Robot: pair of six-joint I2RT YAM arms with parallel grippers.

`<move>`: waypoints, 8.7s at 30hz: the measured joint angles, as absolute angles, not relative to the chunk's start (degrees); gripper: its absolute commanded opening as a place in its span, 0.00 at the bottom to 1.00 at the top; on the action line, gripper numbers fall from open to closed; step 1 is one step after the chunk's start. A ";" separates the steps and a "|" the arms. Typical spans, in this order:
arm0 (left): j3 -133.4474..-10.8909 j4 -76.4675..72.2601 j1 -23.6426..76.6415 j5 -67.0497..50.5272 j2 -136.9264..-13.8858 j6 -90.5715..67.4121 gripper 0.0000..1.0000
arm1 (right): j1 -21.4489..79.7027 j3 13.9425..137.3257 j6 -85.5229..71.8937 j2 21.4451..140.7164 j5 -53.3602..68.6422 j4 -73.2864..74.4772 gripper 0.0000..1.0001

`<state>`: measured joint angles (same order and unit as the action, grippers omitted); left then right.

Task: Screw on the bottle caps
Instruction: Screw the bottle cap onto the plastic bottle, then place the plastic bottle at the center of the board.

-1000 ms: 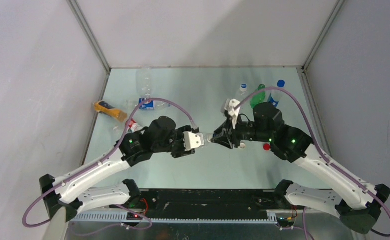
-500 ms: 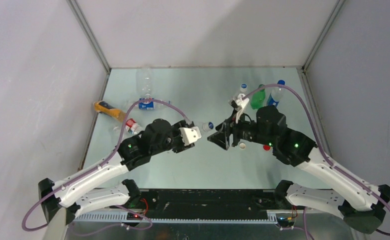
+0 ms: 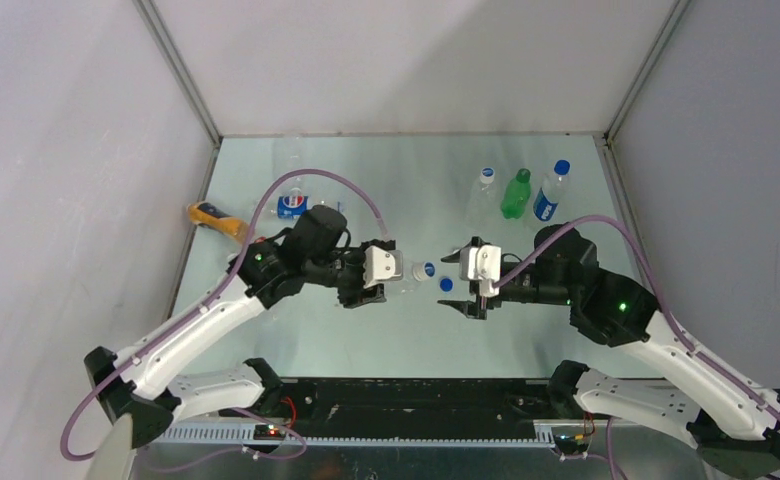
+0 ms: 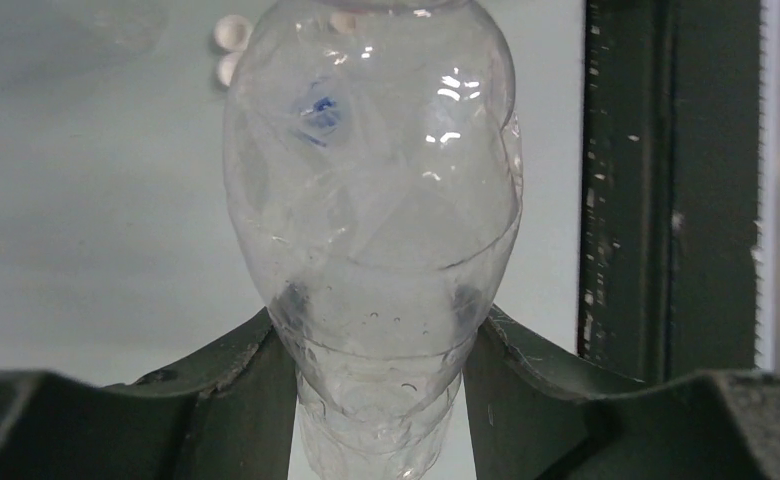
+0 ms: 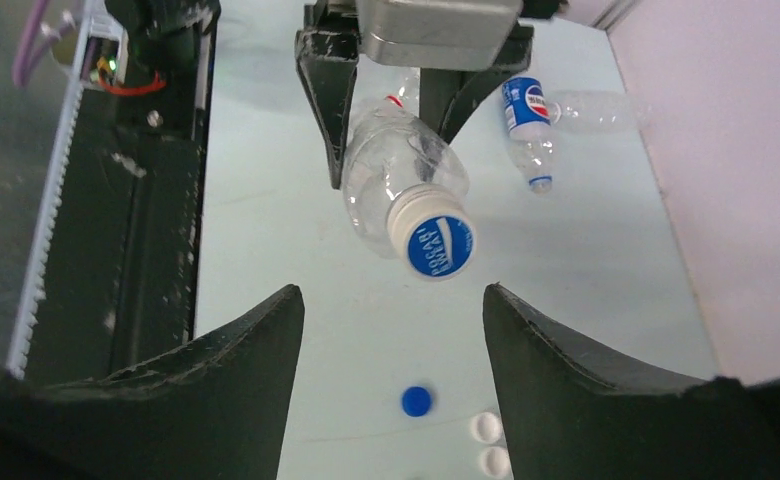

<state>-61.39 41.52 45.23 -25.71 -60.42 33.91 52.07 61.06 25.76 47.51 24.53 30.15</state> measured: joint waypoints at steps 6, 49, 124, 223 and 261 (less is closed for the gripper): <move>-65.87 49.52 45.23 -30.85 -65.41 37.93 0.03 | 52.07 61.06 34.48 48.27 27.05 31.24 0.62; -49.80 30.00 59.90 8.78 -55.16 35.79 0.04 | 47.77 58.08 -33.56 58.06 15.27 24.88 0.00; -44.36 21.93 61.89 19.00 -49.98 39.99 0.00 | 46.85 53.54 -38.48 56.60 16.43 13.45 0.47; -64.38 45.63 51.24 -27.35 -63.64 37.52 0.03 | 43.68 52.90 36.42 44.71 46.61 23.83 0.52; -43.68 12.84 55.07 -3.31 -52.66 21.56 0.04 | 43.77 48.18 -19.57 38.33 20.27 13.37 0.99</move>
